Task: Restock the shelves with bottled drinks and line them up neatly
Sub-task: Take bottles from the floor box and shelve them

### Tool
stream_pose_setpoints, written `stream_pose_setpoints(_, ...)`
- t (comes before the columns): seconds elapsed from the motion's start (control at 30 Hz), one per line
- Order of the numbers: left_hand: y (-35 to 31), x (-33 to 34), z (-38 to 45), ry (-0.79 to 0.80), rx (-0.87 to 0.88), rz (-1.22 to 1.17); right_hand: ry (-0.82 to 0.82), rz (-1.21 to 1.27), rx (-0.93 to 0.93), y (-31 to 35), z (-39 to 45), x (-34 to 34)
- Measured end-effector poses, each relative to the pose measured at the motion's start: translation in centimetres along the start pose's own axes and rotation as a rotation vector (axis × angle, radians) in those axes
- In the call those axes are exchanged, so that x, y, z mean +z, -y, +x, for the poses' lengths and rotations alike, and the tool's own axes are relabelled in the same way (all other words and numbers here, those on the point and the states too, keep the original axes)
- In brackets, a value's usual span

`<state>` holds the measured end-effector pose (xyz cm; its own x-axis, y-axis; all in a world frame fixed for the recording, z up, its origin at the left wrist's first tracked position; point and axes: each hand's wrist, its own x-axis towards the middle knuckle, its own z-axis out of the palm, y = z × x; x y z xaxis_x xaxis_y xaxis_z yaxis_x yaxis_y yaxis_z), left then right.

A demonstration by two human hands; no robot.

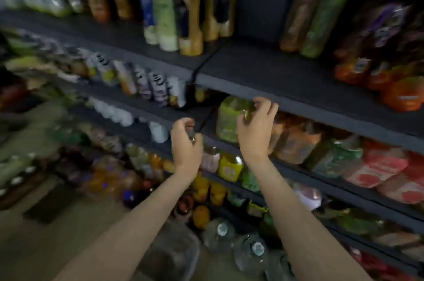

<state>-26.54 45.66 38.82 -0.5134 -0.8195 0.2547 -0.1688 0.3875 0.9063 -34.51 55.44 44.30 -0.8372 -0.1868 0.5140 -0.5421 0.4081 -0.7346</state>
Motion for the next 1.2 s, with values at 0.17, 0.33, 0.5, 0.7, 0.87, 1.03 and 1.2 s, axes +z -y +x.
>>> stream_pose_setpoints(0.17, 17.9, -15.5, -0.1, -0.132, -0.414, 0.177, 0.705, -0.212, 0.004, 1.7, -13.5, 13.1)
stream_pose_setpoints(0.33, 30.2, -25.7, -3.8, -0.013, -0.868, 0.31, 1.235, -0.383, 0.147, -1.0, -24.2, 20.4)
stream_pose_setpoints(0.5, 41.2, -25.2, -5.9, -0.001, -1.057, 0.301, 1.445, -0.461, 0.356, -7.0, -31.7, 28.1)
stream_pose_setpoints(0.7, 55.1, -18.2, -8.6, 0.12, -0.967, 0.301, 1.531, -0.511, 0.116, -18.3, -41.5, 41.4)
stream_pose_setpoints(0.87, 65.6, -17.4, -13.5, -0.015, -0.89, 0.264, 1.537, -0.522, -0.22, -26.3, -47.5, 52.6)
stream_pose_setpoints(1.03, 71.2, -17.1, -15.1, 0.037, -0.863, 0.317, 1.504, -0.668, -0.425, -29.4, -51.2, 59.8)
stream_pose_setpoints(1.2, 71.3, -15.2, -14.7, 0.185, -0.856, 0.292, 1.571, -0.562, -0.409, -28.2, -51.1, 57.9)
